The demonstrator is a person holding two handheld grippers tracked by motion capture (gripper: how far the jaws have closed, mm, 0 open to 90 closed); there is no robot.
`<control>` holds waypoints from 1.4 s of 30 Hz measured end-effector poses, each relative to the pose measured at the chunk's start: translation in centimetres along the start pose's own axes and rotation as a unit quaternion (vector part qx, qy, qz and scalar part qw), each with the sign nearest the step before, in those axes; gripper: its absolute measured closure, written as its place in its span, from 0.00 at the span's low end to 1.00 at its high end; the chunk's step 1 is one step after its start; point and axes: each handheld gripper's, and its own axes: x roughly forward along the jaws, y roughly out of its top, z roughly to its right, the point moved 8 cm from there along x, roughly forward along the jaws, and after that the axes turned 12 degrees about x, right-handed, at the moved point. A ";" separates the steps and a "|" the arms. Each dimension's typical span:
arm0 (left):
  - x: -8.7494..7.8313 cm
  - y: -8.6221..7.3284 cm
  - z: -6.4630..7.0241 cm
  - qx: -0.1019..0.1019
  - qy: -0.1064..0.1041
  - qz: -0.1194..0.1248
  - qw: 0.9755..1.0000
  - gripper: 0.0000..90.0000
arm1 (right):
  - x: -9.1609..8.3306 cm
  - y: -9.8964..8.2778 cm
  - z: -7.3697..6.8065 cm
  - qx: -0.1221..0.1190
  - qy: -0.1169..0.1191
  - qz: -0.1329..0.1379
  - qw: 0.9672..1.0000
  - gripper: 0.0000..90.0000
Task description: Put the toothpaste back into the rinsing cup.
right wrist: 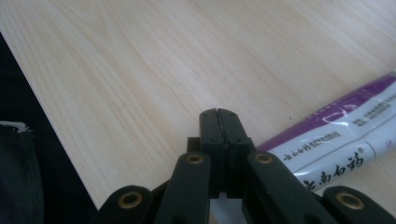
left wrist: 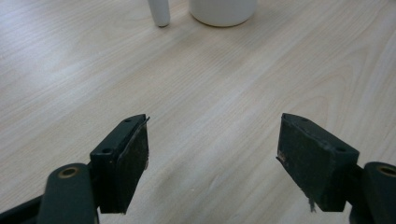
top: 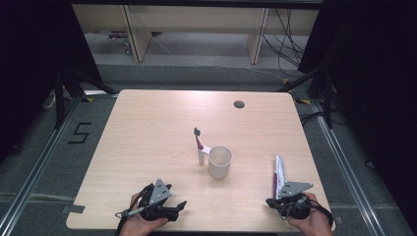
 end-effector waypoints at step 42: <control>0.7 0.0 0.2 0.000 -0.004 0.000 1.000 0.27 | -1.6 1.5 7.8 0.174 -0.103 -0.059 0.978 0.48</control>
